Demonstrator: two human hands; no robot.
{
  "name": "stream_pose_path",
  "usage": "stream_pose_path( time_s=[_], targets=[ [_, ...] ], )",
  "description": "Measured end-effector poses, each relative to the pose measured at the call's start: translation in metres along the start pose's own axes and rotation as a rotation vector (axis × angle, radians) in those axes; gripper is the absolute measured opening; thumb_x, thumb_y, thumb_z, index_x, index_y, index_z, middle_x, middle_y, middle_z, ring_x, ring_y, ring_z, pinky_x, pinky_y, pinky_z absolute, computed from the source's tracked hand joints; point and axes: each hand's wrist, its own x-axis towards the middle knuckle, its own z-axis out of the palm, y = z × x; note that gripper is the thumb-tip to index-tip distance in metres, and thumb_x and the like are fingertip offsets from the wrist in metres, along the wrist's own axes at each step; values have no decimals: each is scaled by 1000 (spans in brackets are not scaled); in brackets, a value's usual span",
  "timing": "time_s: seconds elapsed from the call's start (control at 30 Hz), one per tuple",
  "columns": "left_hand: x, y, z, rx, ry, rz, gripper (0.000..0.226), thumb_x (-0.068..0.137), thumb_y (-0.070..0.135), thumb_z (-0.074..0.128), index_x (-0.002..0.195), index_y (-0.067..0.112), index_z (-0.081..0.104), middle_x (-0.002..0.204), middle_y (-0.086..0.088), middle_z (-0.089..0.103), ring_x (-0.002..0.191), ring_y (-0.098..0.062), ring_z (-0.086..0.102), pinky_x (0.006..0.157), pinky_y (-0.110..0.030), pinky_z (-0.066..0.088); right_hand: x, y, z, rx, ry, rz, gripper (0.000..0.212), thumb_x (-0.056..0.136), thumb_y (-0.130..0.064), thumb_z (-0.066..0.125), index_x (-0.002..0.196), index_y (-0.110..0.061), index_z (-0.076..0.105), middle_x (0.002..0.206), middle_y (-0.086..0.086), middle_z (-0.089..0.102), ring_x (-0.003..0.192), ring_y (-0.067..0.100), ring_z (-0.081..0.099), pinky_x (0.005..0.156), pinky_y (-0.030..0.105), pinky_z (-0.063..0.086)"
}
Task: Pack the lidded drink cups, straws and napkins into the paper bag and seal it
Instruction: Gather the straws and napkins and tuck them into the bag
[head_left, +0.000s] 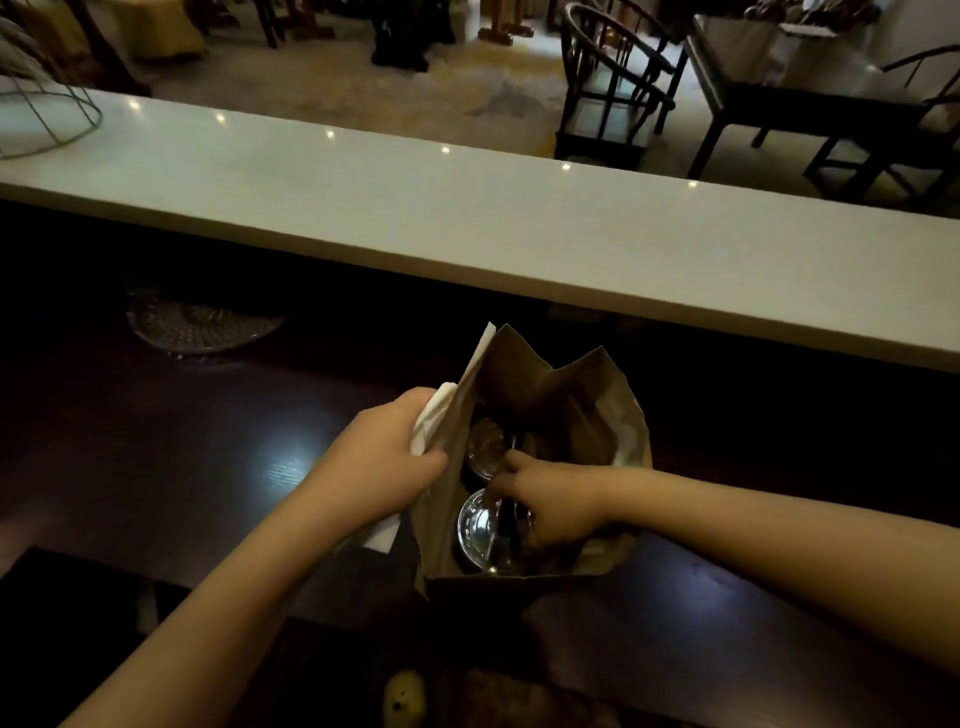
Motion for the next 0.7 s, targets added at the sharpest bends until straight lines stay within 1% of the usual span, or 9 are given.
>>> stream_pose_path(
  time_s=[0.07, 0.13, 0.27, 0.37, 0.43, 0.5, 0.6, 0.67, 0.7],
  targets=[
    [0, 5, -4, 12, -23, -18, 42, 83, 17, 57, 123, 27, 52, 103, 0, 66, 93, -16, 61, 74, -30, 49, -2, 1, -1, 77, 5, 28, 80, 77, -20, 71, 145, -18, 27, 142, 7, 28, 119, 29, 49, 93, 37, 51],
    [2, 8, -10, 8, -34, -27, 40, 81, 16, 58, 120, 25, 54, 102, -2, 66, 90, -19, 62, 79, -38, 52, -4, 2, -3, 147, -2, 61, 87, 76, -19, 73, 146, -20, 22, 145, 6, 26, 125, 28, 45, 98, 38, 49],
    [9, 14, -18, 72, -97, 26, 41, 79, 18, 60, 120, 21, 53, 104, -5, 66, 89, -21, 62, 81, -38, 52, -9, -1, -8, 226, 3, 107, 88, 75, -19, 74, 146, -23, 23, 148, 3, 22, 130, 26, 40, 101, 34, 46],
    [12, 21, -22, 144, -124, 54, 43, 81, 23, 60, 123, 22, 50, 109, -6, 64, 95, -22, 60, 82, -38, 51, -13, -4, -14, 290, 15, 157, 86, 76, -21, 74, 146, -24, 24, 147, 2, 28, 129, 25, 41, 95, 29, 45],
    [12, 25, -26, 158, -53, 76, 41, 84, 28, 58, 124, 22, 49, 110, -4, 63, 96, -21, 58, 80, -37, 48, -16, -5, -19, 339, 18, 174, 88, 74, -23, 75, 146, -26, 25, 145, 3, 36, 127, 23, 45, 92, 28, 46],
    [14, 30, -31, 111, 23, 104, 40, 87, 31, 55, 125, 22, 48, 108, -2, 59, 94, -19, 54, 73, -32, 43, -21, -6, -25, 403, 19, 183, 87, 74, -25, 76, 145, -28, 25, 143, 2, 43, 125, 21, 48, 93, 28, 45],
    [17, 42, -33, 33, 31, 156, 37, 90, 31, 51, 126, 23, 47, 106, 1, 56, 90, -14, 51, 61, -22, 38, -32, -7, -37, 415, 61, 165, 82, 76, -30, 74, 144, -30, 28, 142, -1, 46, 123, 18, 49, 95, 25, 42],
    [20, 52, -33, -34, 27, 198, 32, 94, 28, 45, 125, 24, 48, 105, 1, 58, 87, -13, 52, 65, -16, 37, -42, -7, -50, 429, 103, 127, 79, 76, -30, 74, 143, -29, 31, 136, -4, 51, 119, 14, 53, 100, 25, 43],
    [21, 58, -33, -89, 20, 209, 31, 95, 28, 42, 125, 25, 48, 105, 3, 58, 86, -11, 53, 67, -16, 37, -48, -8, -58, 490, 121, 99, 77, 76, -29, 75, 142, -27, 34, 132, -4, 54, 115, 12, 56, 102, 27, 43]
  ],
)
